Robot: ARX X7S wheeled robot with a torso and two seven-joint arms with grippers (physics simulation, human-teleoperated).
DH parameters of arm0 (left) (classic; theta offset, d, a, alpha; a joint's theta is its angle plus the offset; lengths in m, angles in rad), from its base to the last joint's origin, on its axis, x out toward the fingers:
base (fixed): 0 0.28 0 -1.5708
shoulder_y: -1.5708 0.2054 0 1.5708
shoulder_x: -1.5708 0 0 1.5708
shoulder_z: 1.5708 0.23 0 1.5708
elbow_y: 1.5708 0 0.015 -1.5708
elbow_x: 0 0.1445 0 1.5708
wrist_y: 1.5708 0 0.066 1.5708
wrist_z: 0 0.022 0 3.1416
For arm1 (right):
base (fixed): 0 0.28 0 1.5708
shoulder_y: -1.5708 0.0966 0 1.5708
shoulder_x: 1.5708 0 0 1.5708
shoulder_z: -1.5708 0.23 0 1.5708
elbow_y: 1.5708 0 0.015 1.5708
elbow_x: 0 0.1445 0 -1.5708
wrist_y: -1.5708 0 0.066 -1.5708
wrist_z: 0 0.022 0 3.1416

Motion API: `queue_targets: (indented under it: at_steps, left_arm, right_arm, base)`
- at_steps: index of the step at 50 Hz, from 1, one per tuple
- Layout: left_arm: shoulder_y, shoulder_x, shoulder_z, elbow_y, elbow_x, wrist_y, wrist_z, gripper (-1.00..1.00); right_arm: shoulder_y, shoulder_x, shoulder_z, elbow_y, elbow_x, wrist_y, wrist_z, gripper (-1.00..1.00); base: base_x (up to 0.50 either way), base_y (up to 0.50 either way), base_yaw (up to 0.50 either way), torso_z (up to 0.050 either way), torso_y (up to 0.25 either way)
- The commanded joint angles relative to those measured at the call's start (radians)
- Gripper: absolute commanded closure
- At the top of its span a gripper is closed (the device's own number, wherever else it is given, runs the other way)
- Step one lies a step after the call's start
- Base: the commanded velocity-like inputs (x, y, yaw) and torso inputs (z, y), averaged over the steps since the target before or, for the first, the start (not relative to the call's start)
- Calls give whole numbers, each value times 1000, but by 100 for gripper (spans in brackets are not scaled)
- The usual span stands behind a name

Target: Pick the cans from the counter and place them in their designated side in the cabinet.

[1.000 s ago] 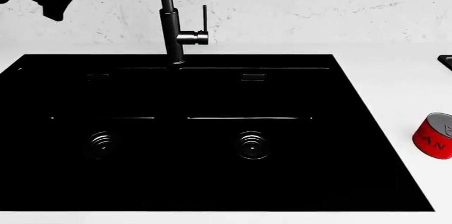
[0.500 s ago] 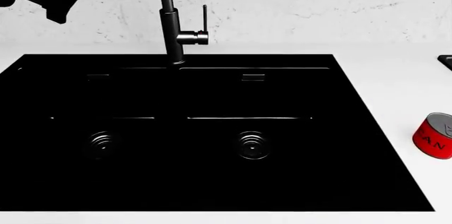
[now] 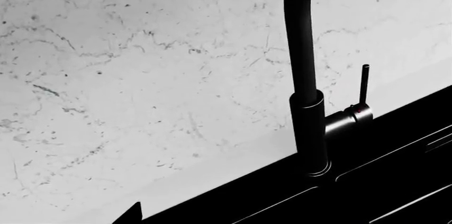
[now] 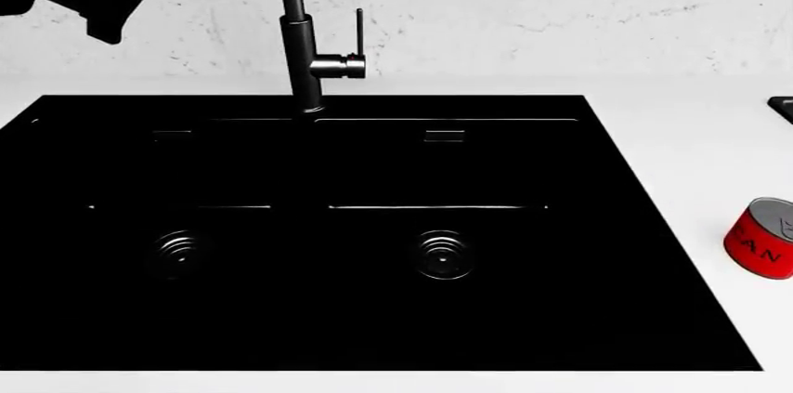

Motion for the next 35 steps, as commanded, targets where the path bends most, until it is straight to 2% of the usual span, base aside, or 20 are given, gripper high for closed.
queue_targets:
  at_steps: [1, 17, 35]
  left_arm:
    - [-3, -1, -1, 3, 1, -2, 0, -100]
    - [-4, -7, -5, 27, -3, -16, -1, -100]
    - [4, -12, -11, 38, -10, -19, -2, -100]
  right_arm:
    - [1, 0, -1, 0, -2, 0, -1, -100]
    - [1, 0, -1, 0, -2, 0, -1, -100]
    - [1, 0, -1, 0, -2, 0, -1, -100]
  base:
    - [0, 0, 0, 0, 0]
    - [0, 0, 0, 0, 0]
    - [-235, 15, 0, 1, 0]
